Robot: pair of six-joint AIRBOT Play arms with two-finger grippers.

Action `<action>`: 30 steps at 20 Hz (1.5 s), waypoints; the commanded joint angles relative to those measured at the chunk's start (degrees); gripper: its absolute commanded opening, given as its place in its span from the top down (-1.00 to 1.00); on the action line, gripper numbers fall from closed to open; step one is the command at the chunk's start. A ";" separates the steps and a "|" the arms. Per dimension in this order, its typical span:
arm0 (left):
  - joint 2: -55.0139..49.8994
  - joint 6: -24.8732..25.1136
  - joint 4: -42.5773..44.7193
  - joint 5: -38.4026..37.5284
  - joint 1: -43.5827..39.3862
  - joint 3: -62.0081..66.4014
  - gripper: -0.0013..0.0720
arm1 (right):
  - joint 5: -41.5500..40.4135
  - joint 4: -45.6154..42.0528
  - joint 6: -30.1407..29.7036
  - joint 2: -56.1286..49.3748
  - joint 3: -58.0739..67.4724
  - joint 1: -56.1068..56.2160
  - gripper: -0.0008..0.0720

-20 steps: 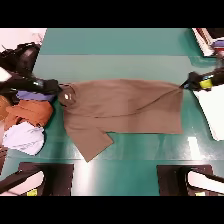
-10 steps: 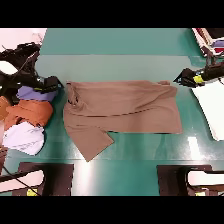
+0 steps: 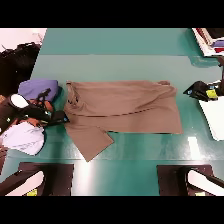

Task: Fold the shirts.

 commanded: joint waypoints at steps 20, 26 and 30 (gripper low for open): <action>2.99 -3.32 -2.84 4.68 -6.60 -0.72 0.88 | -1.90 3.50 -0.15 2.75 -32.06 -13.42 -0.23; 2.99 -3.34 -2.84 4.72 -6.60 -0.72 0.88 | -4.42 -0.42 2.67 1.70 -30.69 -8.20 -0.20; 2.99 -3.34 -2.91 4.52 -6.60 -0.72 0.88 | -9.03 -0.46 2.64 1.70 -30.69 -3.41 0.75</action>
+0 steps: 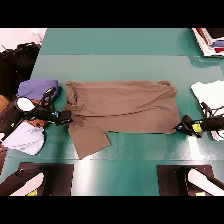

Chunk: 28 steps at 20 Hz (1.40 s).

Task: Fold the shirts.

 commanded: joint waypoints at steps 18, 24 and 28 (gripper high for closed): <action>19.87 -1.25 2.51 -3.56 0.00 78.23 0.89 | -5.20 -0.83 -3.21 29.14 64.17 -2.08 0.93; 19.17 -1.55 3.67 -0.90 0.00 83.03 0.89 | 6.58 -0.50 -0.70 23.04 78.44 -9.70 0.93; 13.49 -2.67 3.91 -7.87 0.00 74.03 0.89 | 18.05 -0.24 2.51 12.50 82.05 -9.01 0.93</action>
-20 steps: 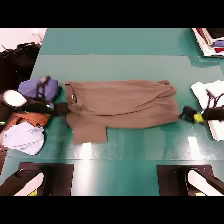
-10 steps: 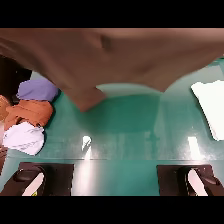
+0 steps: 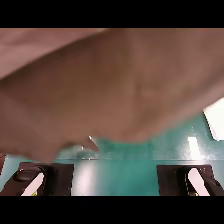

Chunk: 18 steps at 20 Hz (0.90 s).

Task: Fold the shirts.

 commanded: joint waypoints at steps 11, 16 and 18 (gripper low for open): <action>-38.64 3.06 0.33 -8.20 0.07 -25.99 0.88 | 9.35 -12.33 4.02 -35.67 -20.28 19.78 0.93; -48.96 3.48 -0.22 11.43 0.17 -24.02 0.88 | 3.13 -12.00 3.78 -51.52 -8.61 19.54 0.93; -49.62 3.48 0.26 14.05 0.20 -21.99 0.88 | 2.08 -12.00 3.78 -54.29 -3.58 19.67 0.93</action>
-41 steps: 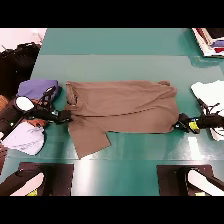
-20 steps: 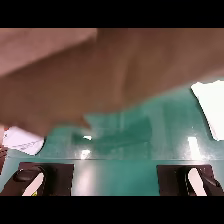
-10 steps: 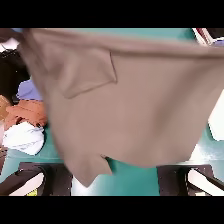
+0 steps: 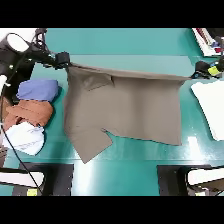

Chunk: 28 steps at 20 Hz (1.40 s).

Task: Fold the shirts.

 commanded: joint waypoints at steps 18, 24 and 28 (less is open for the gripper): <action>-0.28 -1.14 12.13 -16.35 0.11 -13.40 -0.34 | -6.03 3.56 -0.09 5.29 -20.96 3.80 -0.07; 22.03 -9.22 16.06 -18.82 -0.09 -36.92 -0.34 | -6.21 3.39 -1.25 19.98 -34.34 -1.18 -0.07; 37.27 -11.89 9.55 -18.32 -0.07 -55.78 -0.34 | -8.20 3.85 -2.03 27.93 -42.23 -3.39 -0.07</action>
